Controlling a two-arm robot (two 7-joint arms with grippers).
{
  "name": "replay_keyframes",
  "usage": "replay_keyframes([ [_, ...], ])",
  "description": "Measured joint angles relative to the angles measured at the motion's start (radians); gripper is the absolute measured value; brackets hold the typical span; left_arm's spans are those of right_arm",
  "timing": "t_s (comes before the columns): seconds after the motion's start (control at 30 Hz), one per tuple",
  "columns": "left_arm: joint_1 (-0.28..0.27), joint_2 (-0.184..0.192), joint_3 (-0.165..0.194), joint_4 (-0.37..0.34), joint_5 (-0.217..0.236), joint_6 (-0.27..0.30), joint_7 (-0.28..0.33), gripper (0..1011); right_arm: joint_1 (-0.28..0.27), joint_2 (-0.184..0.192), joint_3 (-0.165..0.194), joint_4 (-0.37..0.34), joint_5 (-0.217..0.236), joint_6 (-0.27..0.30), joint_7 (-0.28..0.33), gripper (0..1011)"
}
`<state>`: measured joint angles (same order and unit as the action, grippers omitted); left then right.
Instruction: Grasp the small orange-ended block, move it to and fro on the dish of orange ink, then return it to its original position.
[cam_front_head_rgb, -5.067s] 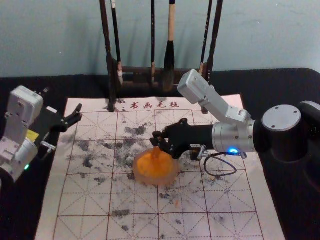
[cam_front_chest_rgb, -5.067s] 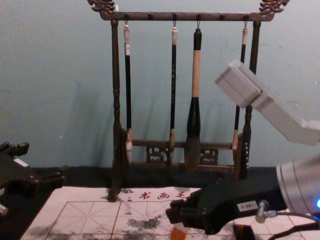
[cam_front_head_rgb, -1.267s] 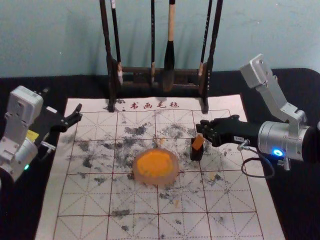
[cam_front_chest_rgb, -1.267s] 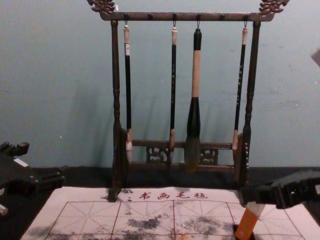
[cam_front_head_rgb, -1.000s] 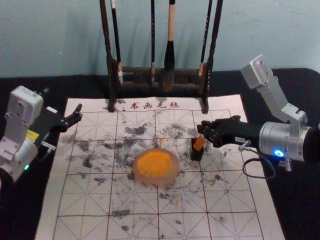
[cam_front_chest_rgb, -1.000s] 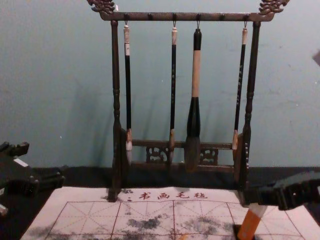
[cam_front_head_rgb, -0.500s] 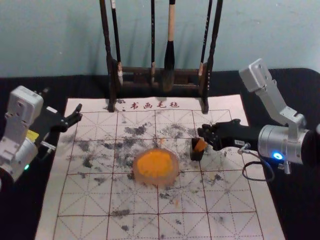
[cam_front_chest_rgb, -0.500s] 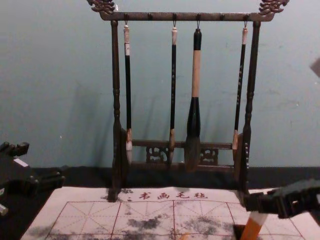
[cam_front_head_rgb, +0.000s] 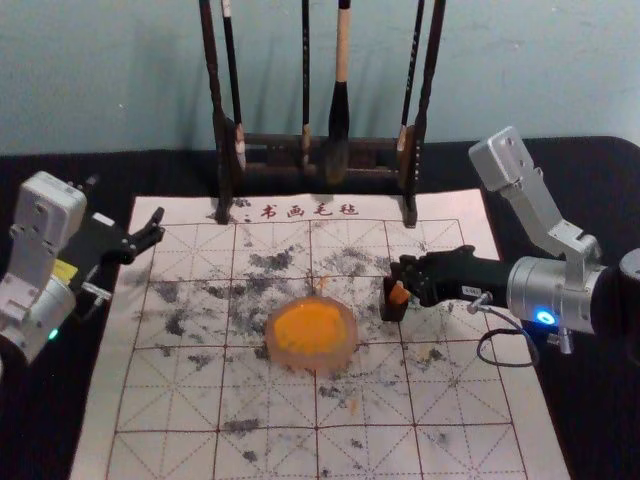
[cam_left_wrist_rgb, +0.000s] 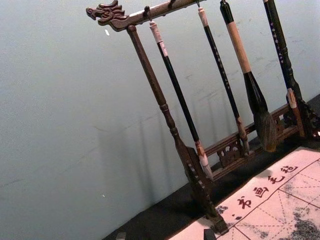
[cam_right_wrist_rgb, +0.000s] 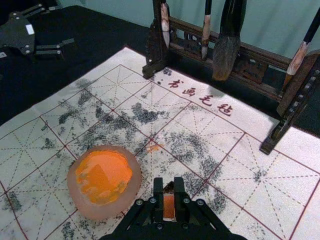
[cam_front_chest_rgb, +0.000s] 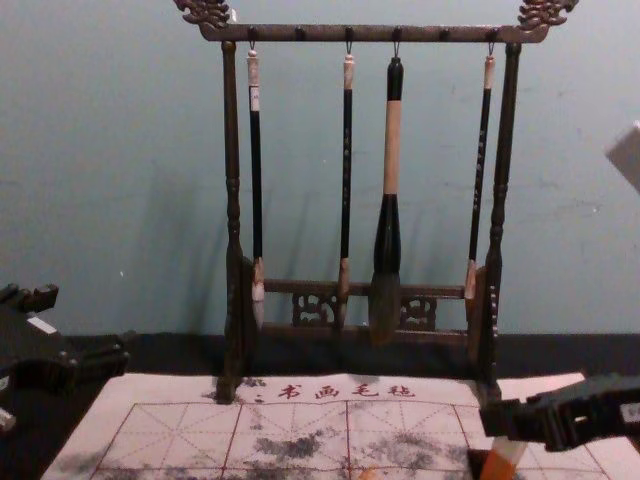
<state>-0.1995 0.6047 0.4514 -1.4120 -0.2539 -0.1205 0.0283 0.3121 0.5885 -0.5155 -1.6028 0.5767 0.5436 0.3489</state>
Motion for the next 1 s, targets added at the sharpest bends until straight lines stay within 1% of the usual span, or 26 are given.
replay_keyframes([
  [0.4,0.0,0.0,0.0,0.0,0.0,0.0,0.0,1001,0.004,-0.02,-0.008,0.023,-0.036,-0.016,-0.004,123],
  [0.87,0.0,0.0,0.0,0.0,0.0,0.0,0.0,1001,0.004,-0.019,-0.008,0.022,-0.034,-0.016,-0.002,125],
  [1.0,0.0,0.0,0.0,0.0,0.0,0.0,0.0,1001,0.004,-0.019,-0.008,0.021,-0.033,-0.016,-0.002,211],
])
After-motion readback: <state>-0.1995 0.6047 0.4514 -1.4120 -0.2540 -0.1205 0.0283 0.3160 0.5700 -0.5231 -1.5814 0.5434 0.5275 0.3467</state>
